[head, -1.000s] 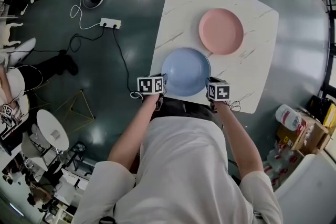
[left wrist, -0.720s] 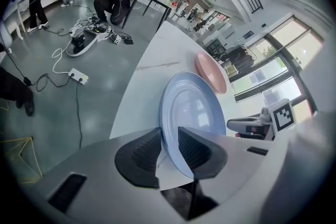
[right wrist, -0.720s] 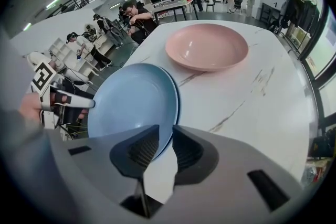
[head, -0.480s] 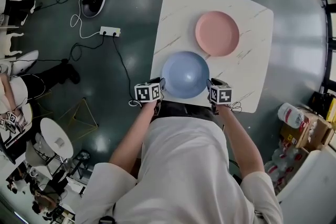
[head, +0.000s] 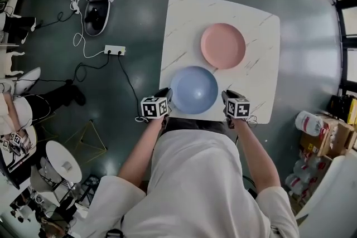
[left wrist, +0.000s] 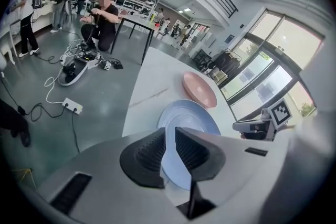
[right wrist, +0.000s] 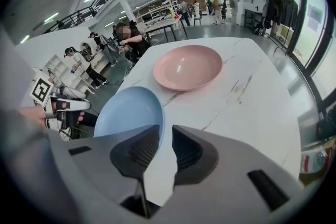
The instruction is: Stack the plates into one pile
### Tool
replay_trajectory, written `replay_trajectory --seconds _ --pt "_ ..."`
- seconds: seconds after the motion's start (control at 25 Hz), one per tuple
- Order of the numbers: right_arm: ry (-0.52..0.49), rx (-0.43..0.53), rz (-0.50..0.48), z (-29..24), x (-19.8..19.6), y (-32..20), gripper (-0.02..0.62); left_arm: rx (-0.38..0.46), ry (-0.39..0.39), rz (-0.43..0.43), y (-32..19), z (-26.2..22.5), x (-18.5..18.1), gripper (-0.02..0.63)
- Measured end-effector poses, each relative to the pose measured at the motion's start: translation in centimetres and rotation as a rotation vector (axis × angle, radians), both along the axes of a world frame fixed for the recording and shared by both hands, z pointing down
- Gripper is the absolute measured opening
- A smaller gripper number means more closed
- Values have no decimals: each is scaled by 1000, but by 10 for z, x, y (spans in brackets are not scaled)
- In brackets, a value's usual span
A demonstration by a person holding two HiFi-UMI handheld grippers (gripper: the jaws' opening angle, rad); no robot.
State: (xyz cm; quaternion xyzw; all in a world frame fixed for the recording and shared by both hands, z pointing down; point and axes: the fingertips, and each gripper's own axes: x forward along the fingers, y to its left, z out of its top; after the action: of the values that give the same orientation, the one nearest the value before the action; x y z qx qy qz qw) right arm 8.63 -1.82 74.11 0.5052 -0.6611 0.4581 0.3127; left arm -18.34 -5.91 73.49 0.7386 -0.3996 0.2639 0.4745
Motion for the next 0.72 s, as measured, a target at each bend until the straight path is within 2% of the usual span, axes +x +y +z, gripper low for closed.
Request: replay_trajectory --seconds 0.4,0.52,0.72 --pt "-120 64 173 -22 17 -9 45 27 28 23 -18 -10 -2 23" --pt "-122 70 194 -24 21 -7 39 25 60 31 -23 -13 2 14" --pt "-118 117 205 -34 25 -7 25 19 133 101 -28 -17 17 12"
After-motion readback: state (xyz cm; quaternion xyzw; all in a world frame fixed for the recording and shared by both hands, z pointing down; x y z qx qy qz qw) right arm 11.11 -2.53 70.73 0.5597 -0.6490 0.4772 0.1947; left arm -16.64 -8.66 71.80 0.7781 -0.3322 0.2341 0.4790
